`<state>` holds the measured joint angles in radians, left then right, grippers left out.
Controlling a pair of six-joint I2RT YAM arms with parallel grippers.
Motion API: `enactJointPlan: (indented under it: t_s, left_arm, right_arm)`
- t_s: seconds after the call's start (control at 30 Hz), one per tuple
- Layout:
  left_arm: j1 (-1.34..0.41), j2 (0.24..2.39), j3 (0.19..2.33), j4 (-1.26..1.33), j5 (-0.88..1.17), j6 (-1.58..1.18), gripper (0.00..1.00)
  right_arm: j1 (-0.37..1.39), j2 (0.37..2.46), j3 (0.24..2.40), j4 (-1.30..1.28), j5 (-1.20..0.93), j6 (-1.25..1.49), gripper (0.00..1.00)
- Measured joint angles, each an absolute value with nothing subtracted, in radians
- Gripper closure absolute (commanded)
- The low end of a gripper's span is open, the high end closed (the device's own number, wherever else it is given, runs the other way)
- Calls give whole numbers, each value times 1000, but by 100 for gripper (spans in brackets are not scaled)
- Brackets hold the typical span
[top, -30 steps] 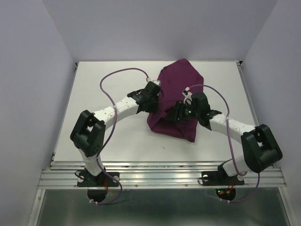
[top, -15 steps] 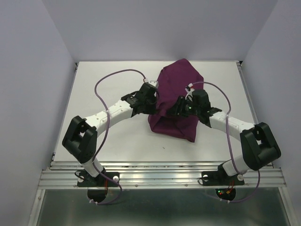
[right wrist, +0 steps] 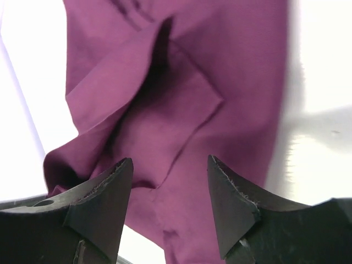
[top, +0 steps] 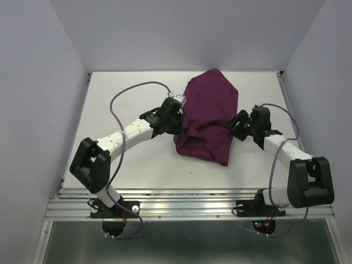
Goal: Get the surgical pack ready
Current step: Pack the surgical kit at the center of the board.
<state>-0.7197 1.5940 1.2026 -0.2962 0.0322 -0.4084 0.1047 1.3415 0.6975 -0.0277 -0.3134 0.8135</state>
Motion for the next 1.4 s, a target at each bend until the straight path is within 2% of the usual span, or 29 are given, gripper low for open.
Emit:
enactJointPlan:
  t_s: [0.27,0.53,0.73,0.93,0.97,1.03,1.07,1.1,1.4]
  left_arm:
    - [-720,1594,1195,-283,41,-404,100]
    - [-720,1594,1188,-273,49,-402,100]
    - [-720,1594,1184,-268,52,-400,100]
    - [-720,1594,1184,-266,53,-396,100]
    - [-720,1594,1184,-266,54,-393,100]
    - [-720,1594,1184,-266,56,-392,100]
    - [-720,1594,1184,-266,57,-390,100]
    - [-720,1594,1184,-266,57,-389,100]
    - [-720,1523,1127,-254,75,-323,100]
  right_arm:
    - [78,1376,704,-32,-332,861,38]
    - [78,1500,775,55,-377,895,39]
    - [78,1583,823,107,-401,918,43]
    - [78,1660,877,142,-414,933,59]
    - [78,1677,891,143,-419,936,70]
    - [78,1718,921,148,-432,941,85]
    - [78,1737,933,152,-438,944,97]
    - [78,1754,944,155,-441,945,99]
    - [78,1767,1066,124,-436,918,99]
